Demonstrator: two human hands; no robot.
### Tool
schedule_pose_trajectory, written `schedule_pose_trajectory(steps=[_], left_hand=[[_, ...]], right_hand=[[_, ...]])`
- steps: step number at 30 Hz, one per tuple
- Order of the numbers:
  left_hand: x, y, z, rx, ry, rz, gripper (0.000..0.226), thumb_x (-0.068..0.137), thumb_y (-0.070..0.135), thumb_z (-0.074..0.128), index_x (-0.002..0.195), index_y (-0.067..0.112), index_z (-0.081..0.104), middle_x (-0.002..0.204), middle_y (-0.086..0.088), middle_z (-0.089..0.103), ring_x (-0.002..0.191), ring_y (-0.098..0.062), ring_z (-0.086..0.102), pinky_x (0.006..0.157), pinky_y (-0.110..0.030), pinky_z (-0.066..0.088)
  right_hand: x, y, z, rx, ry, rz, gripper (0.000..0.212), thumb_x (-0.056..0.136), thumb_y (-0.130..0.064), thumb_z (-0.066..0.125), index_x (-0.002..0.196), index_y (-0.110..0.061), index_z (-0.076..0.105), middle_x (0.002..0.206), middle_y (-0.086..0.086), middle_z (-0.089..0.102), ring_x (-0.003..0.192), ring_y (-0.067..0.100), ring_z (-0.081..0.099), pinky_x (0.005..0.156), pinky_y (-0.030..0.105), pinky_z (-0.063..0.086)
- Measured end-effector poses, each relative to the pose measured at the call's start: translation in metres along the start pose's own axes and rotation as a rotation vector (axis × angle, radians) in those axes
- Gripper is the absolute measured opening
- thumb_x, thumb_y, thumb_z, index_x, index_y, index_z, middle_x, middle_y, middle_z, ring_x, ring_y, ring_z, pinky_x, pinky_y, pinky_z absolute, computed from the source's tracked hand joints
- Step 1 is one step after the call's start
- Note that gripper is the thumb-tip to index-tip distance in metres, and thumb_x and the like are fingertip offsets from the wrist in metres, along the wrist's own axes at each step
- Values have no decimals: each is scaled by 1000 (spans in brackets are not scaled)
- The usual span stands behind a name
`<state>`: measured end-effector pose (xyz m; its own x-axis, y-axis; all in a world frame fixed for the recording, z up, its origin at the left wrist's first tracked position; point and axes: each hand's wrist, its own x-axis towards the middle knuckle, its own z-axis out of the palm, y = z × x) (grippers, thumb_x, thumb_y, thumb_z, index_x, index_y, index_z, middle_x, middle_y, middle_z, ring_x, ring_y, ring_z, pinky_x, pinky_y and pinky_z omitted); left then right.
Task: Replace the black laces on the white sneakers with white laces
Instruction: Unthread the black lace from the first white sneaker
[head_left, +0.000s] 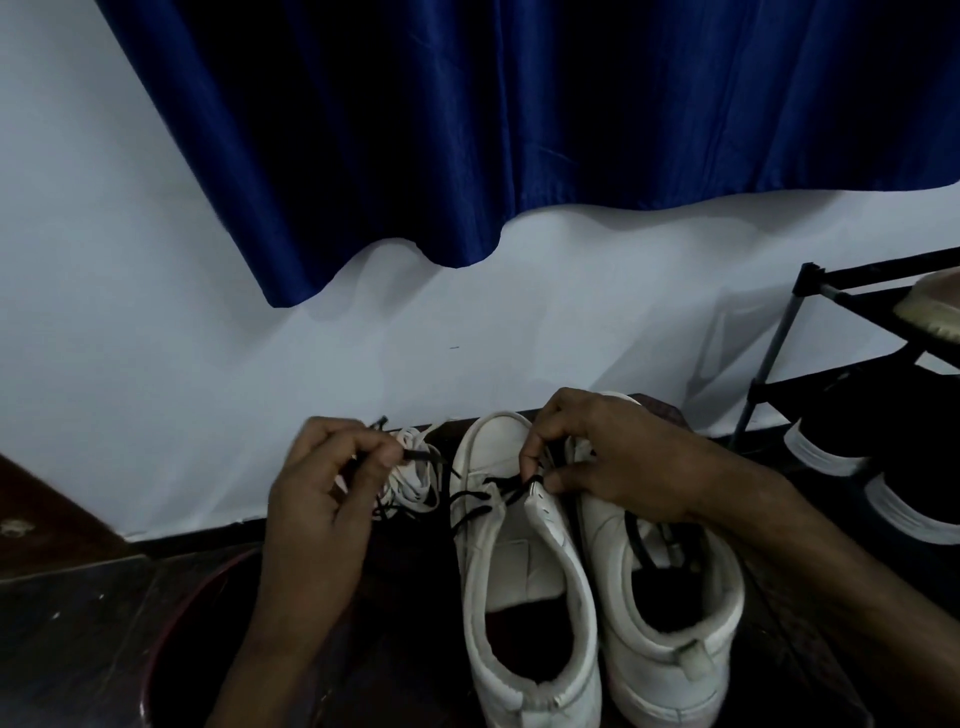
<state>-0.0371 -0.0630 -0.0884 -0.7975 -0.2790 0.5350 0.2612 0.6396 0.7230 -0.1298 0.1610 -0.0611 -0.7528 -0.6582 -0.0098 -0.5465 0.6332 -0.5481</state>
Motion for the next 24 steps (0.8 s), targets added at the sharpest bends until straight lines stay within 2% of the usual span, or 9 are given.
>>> schedule_pose_trajectory(steps=[2, 4, 7, 10, 12, 15, 18, 21, 24], left_hand=[[-5, -6, -6, -5, -199, -29, 11, 85, 40, 67, 77, 34, 68, 88, 10, 62, 82, -6, 61, 69, -10, 42], [-12, -10, -14, 124, -383, -75, 22, 86, 58, 59, 81, 38, 66, 80, 16, 65, 77, -5, 63, 67, -17, 44], [-19, -8, -26, 392, -591, -92, 28, 88, 61, 49, 81, 35, 59, 67, 21, 64, 68, 0, 64, 58, -13, 40], [-18, -8, -27, 672, -539, -6, 25, 96, 55, 43, 90, 34, 56, 75, 20, 62, 79, -3, 65, 57, -15, 38], [-16, -8, -22, 811, -396, 116, 23, 98, 52, 41, 91, 38, 58, 87, 17, 60, 79, -6, 65, 54, -20, 43], [-16, 1, -11, 546, -198, 163, 9, 95, 38, 55, 92, 34, 63, 105, 15, 55, 89, -6, 60, 53, -23, 48], [-18, 5, 4, 100, -279, 118, 15, 94, 41, 56, 101, 32, 66, 113, 17, 53, 108, -6, 58, 80, -19, 49], [-23, 3, 13, 26, -403, 128, 15, 96, 39, 55, 103, 30, 65, 110, 16, 56, 106, -5, 58, 85, -22, 48], [-26, -4, 13, 35, -401, 96, 19, 95, 41, 55, 110, 33, 62, 111, 19, 54, 109, -3, 57, 86, -23, 49]], right_hand=[[-1, 2, 1, 7, 14, -9, 20, 80, -30, 76, 88, -46, 68, 106, -19, 58, 100, -2, 56, 96, 26, 40], [-2, 2, 1, -1, 17, -16, 20, 80, -32, 76, 88, -48, 68, 106, -21, 57, 101, -3, 55, 93, 22, 39], [-2, 3, -1, 22, -5, -33, 14, 84, -33, 73, 88, -46, 70, 107, -22, 57, 103, -2, 55, 96, 25, 40], [-1, 3, -2, 40, -4, -85, 11, 92, -42, 60, 90, -42, 71, 108, -21, 57, 102, -1, 57, 95, 33, 44], [0, 2, -1, 8, -6, -130, 26, 90, -58, 50, 93, -42, 70, 111, -23, 55, 103, -1, 55, 94, 39, 45], [2, 0, 1, -66, -55, -170, 29, 85, -65, 48, 94, -46, 68, 115, -28, 51, 107, -5, 50, 96, 39, 42], [4, -4, -2, -38, -103, -192, 15, 91, -49, 59, 92, -39, 71, 118, -27, 52, 109, -3, 51, 95, 27, 42], [5, -7, 2, -49, -120, -206, 10, 93, -38, 61, 90, -34, 70, 115, -22, 54, 109, 0, 50, 94, 23, 40], [6, -5, 8, 4, -86, -211, 8, 93, -34, 64, 85, -31, 64, 107, -16, 55, 105, 7, 52, 91, 25, 42]])
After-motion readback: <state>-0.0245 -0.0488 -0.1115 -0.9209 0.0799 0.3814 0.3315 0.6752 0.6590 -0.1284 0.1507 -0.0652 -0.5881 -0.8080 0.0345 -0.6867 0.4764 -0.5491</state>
